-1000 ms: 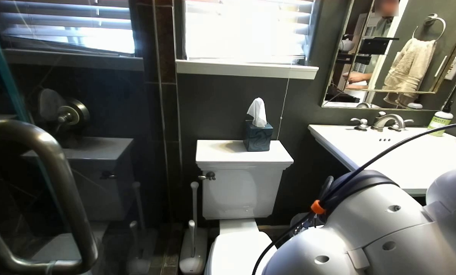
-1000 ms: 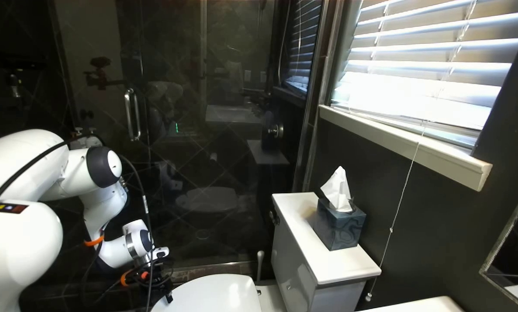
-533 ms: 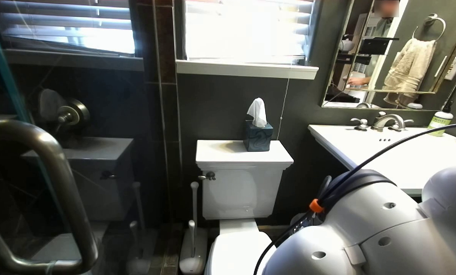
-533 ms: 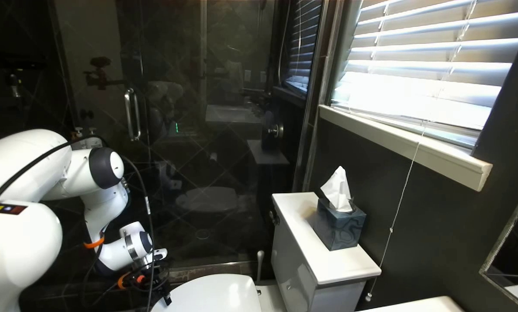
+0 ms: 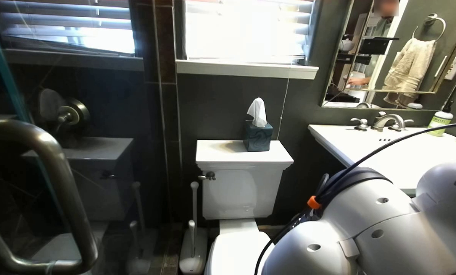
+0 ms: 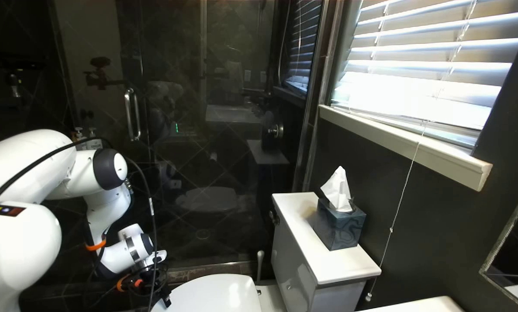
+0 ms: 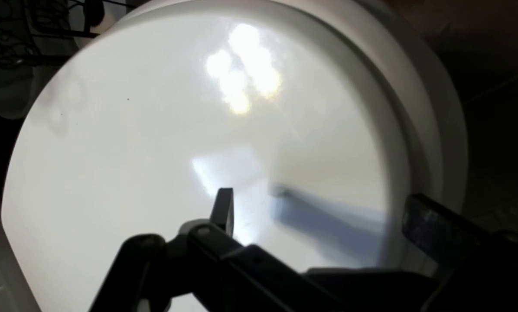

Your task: Lift up the toilet lid

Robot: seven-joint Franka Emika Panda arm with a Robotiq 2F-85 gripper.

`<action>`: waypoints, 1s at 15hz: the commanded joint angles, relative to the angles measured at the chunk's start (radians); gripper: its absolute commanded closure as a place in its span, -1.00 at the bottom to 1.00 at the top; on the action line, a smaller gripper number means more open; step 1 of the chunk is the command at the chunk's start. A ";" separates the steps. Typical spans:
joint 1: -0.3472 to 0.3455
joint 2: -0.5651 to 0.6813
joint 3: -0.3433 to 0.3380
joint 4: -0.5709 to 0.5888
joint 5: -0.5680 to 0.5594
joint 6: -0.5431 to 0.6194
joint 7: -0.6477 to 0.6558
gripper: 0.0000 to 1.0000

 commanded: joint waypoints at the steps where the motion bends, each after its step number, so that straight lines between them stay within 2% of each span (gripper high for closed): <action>1: -0.022 0.000 0.009 -0.018 -0.075 0.034 0.075 -1.00; 5: -0.029 0.000 0.008 -0.022 -0.123 0.093 0.117 -1.00; 9: -0.049 0.000 0.016 -0.018 -0.155 0.100 0.134 -1.00; 15: -0.090 -0.001 0.056 0.004 -0.151 -0.038 0.049 -1.00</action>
